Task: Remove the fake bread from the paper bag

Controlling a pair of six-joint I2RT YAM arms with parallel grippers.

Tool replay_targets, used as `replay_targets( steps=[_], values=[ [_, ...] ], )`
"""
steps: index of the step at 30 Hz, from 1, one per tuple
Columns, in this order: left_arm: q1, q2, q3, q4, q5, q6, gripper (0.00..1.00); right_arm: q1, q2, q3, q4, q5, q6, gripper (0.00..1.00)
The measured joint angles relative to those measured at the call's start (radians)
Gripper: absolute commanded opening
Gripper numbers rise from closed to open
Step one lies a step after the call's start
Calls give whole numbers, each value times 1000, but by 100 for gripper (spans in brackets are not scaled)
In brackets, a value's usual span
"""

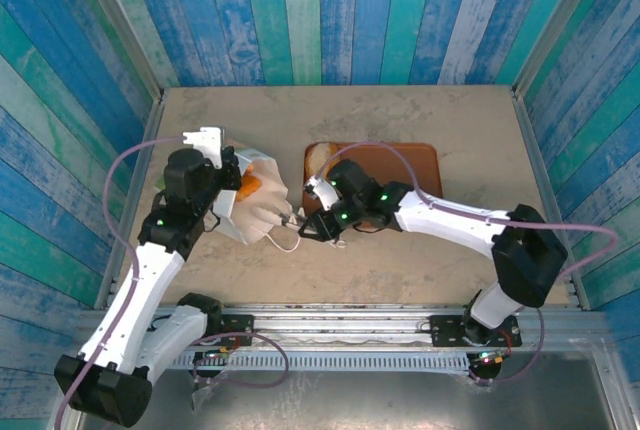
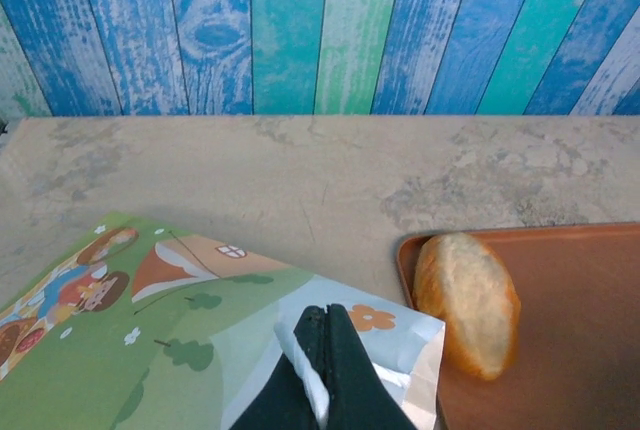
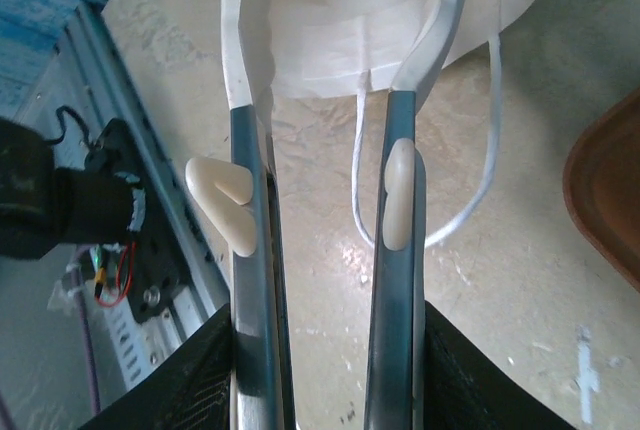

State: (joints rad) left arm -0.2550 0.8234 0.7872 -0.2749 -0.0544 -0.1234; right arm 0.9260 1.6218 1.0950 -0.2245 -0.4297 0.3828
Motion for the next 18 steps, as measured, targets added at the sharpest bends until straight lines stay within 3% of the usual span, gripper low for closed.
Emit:
replay_targets(
  steps=[10, 18],
  values=[
    [-14, -92, -69, 80, 14, 20, 0, 69, 139, 33, 259, 151, 327, 47],
    [-17, -97, -68, 72, 11, -19, 0, 72, 240, 148, 286, 210, 474, 46]
  ],
)
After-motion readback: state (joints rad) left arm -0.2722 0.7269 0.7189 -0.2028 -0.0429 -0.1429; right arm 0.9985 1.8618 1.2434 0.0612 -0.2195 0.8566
